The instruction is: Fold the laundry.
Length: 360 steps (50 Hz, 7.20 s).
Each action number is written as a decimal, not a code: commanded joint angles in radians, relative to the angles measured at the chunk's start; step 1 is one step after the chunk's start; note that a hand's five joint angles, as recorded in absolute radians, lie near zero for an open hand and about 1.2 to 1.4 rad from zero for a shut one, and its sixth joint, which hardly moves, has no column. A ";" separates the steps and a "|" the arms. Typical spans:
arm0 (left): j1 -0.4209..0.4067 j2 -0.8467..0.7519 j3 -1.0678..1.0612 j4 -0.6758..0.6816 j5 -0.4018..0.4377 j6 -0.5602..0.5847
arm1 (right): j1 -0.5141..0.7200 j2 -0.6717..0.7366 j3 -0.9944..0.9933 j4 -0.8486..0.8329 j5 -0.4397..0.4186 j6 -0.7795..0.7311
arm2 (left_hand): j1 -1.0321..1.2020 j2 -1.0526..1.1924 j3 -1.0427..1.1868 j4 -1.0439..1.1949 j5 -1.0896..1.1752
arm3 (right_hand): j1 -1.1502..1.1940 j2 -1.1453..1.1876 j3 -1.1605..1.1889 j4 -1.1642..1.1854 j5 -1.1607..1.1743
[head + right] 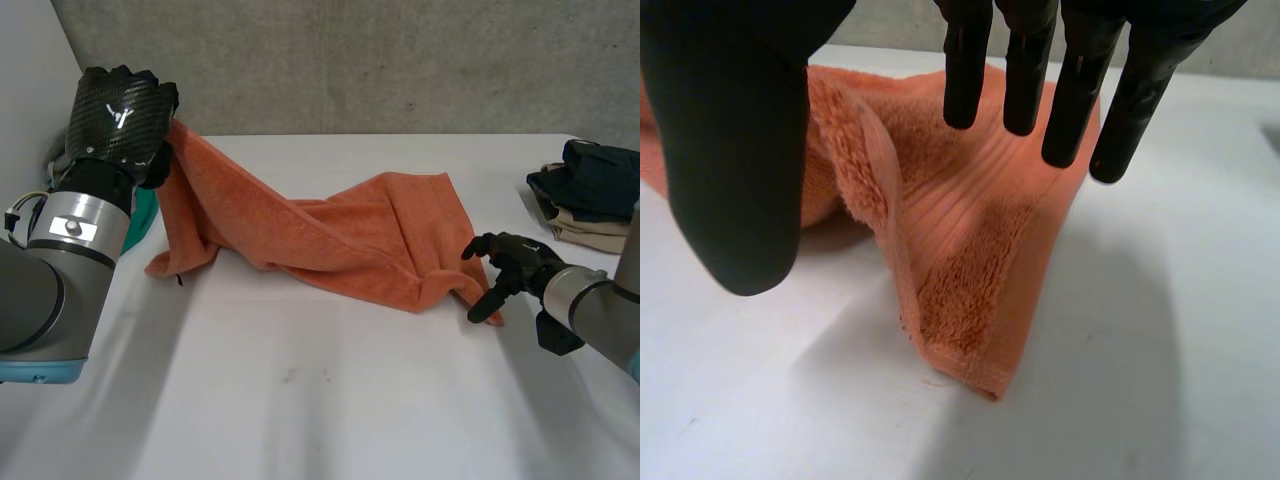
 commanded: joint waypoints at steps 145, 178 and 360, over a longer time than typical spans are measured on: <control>0.049 -0.631 0.521 -0.247 -0.244 0.386 | 0.005 0.372 -0.511 -0.314 0.224 -0.933 | 0.237 0.196 0.200 0.193 0.255 | 1.054 0.997 1.011 1.020 1.002; -0.030 -0.467 0.403 -0.246 -0.296 0.246 | -0.047 0.182 -0.502 0.273 -0.027 -0.424 | 0.237 0.196 0.200 0.193 0.255 | 0.109 0.053 0.067 0.075 0.058; -0.066 -0.289 0.092 -0.053 -0.230 0.120 | -0.124 0.278 -0.240 -0.303 0.056 -0.539 | -0.981 -1.022 -1.018 -1.025 -0.963 | 1.054 0.997 1.011 1.020 1.002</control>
